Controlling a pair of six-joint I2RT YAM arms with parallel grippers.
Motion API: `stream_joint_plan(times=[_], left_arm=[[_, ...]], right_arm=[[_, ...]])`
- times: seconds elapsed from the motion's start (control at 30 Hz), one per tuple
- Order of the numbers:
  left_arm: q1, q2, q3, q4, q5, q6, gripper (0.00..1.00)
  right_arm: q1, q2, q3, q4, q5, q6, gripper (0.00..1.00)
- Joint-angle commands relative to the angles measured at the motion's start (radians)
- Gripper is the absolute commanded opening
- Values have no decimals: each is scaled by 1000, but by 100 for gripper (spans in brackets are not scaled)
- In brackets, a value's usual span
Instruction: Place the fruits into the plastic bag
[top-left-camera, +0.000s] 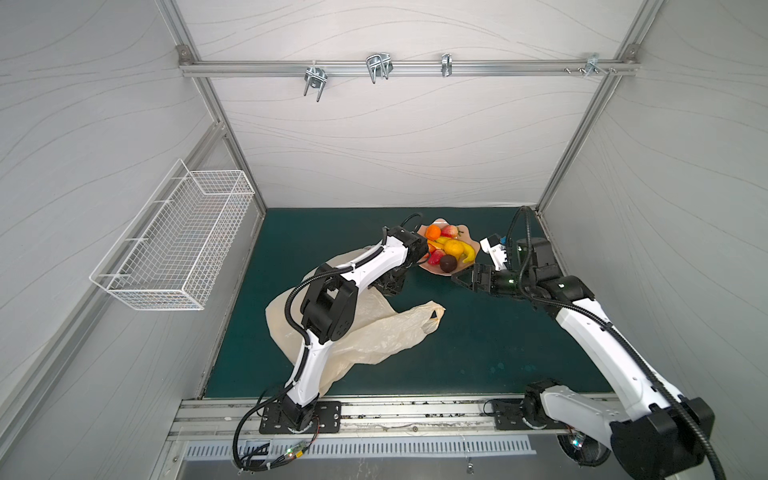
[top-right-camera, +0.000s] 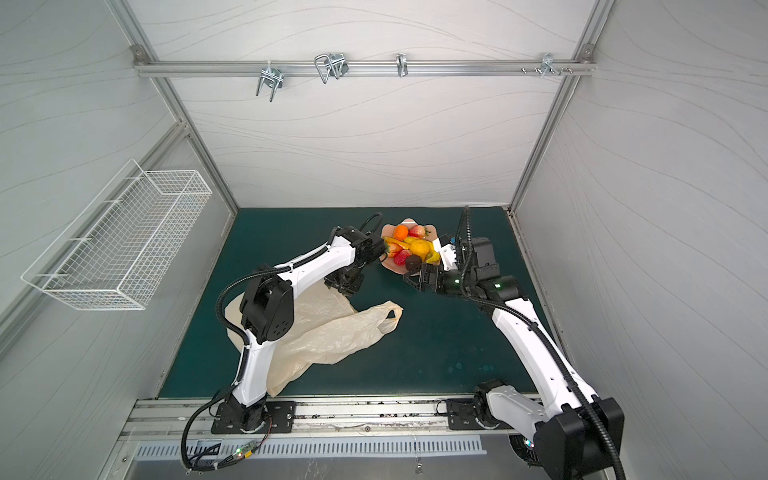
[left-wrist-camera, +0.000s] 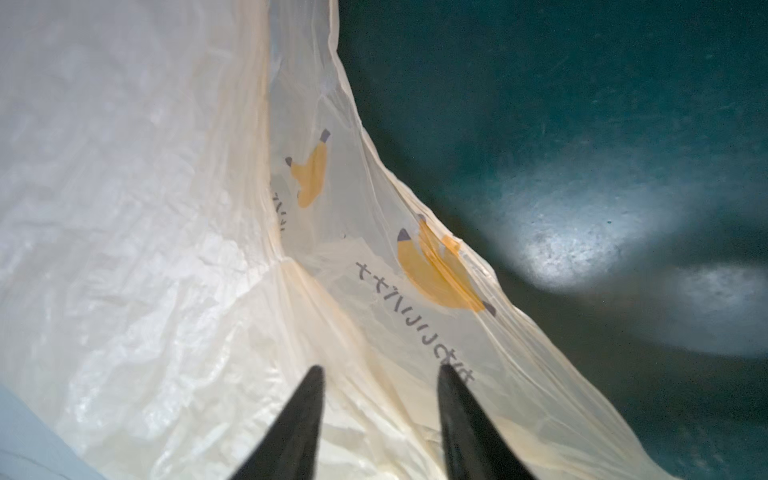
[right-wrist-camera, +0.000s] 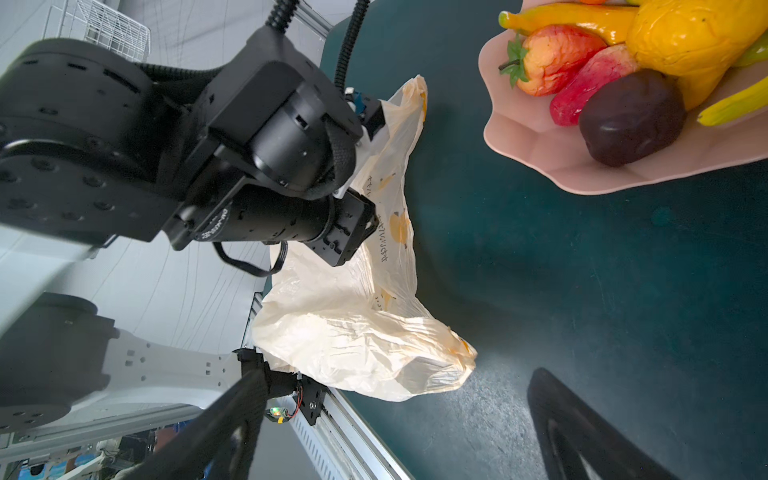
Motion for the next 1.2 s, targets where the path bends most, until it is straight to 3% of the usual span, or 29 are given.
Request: stream_joint_plan(times=[0.0,0.23,0.53,0.73,1.0,1.17], left_arm=[[-4,-102,-48,-38,-23,4,33],[-3,-249,-139,-29,-17,13,0],[-5,-459,-143,20,40,48,0],[-29,-600,-172,100,107,152,0],[-29,-838,-297,277,216,297,0],[-30,-953,-368,327,217,338,0]], right_arm=[[-16,4,-18,23,-22,-3,99],[-22,14,-40,47,-19,14,99],[-22,47,-62,76,-18,65,99],[-18,74,-82,138,-54,108,99],[103,174,-78,235,-64,161,99],[176,267,-96,347,-74,228,99]])
